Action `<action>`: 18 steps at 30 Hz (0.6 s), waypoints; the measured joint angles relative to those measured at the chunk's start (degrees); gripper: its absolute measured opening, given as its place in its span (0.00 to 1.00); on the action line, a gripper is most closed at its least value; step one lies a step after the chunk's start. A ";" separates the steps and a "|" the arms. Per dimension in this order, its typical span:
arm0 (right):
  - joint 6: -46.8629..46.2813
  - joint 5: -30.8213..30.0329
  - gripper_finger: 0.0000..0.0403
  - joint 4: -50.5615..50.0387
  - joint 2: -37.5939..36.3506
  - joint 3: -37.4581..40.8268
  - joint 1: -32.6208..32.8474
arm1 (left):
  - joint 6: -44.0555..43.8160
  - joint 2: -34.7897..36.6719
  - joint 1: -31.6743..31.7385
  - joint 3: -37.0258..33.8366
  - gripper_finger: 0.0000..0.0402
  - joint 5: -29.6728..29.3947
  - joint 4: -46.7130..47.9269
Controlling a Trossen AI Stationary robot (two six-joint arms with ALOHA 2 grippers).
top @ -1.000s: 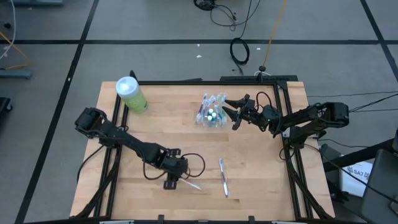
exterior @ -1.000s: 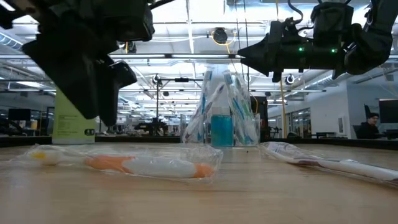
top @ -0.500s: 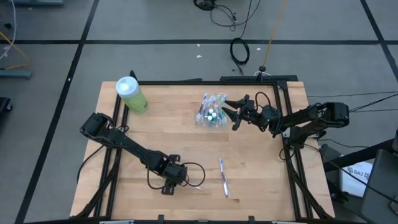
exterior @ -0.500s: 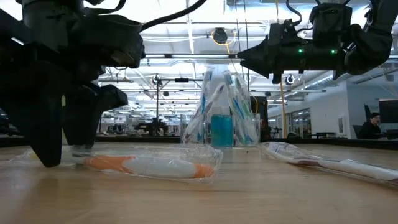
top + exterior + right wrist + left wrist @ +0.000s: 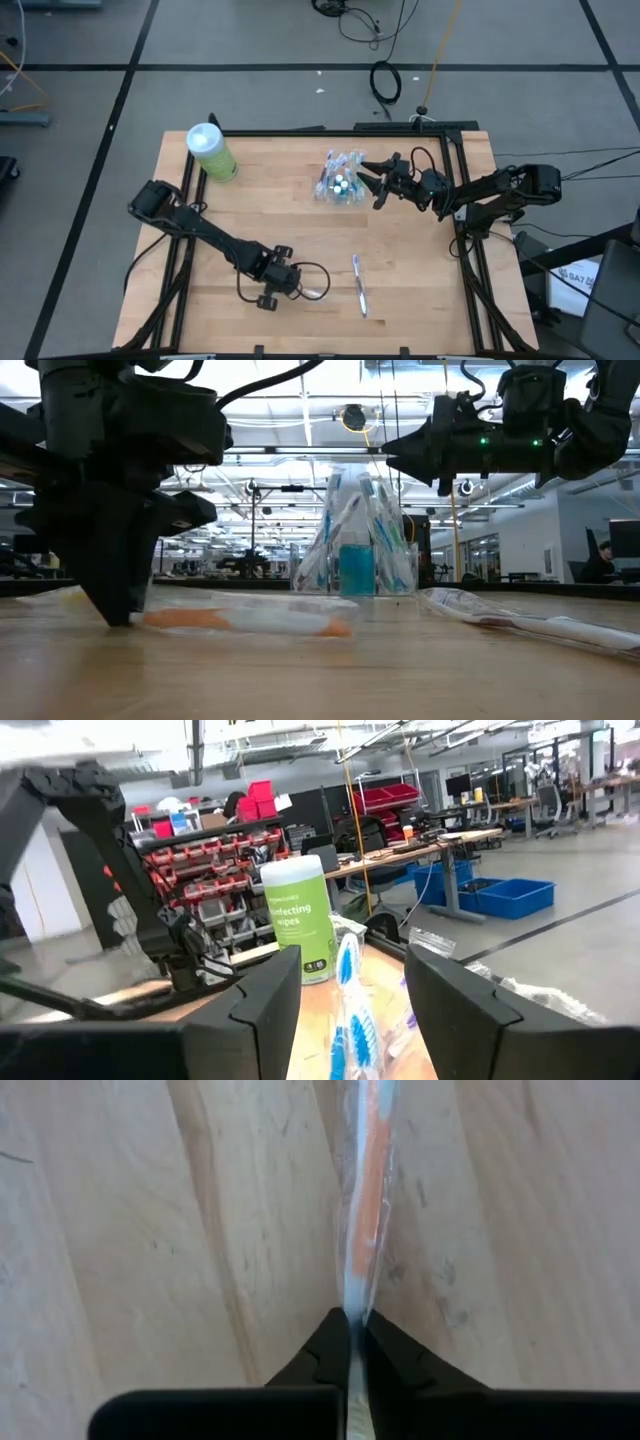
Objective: Pick & Place toothbrushing station
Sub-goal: Put the orange toothbrush into the transparent organizer
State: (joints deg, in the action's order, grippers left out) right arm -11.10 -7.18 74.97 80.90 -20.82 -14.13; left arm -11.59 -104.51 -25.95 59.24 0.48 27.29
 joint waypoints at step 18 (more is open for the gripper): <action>-12.92 16.57 0.42 -15.40 0.00 -9.51 2.23 | 45.62 14.47 -1.18 2.47 0.06 -49.89 7.95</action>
State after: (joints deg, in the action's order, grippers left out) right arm -24.02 9.39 59.57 80.90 -30.33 -11.90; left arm 34.03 -90.04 -27.13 61.71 -49.41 35.23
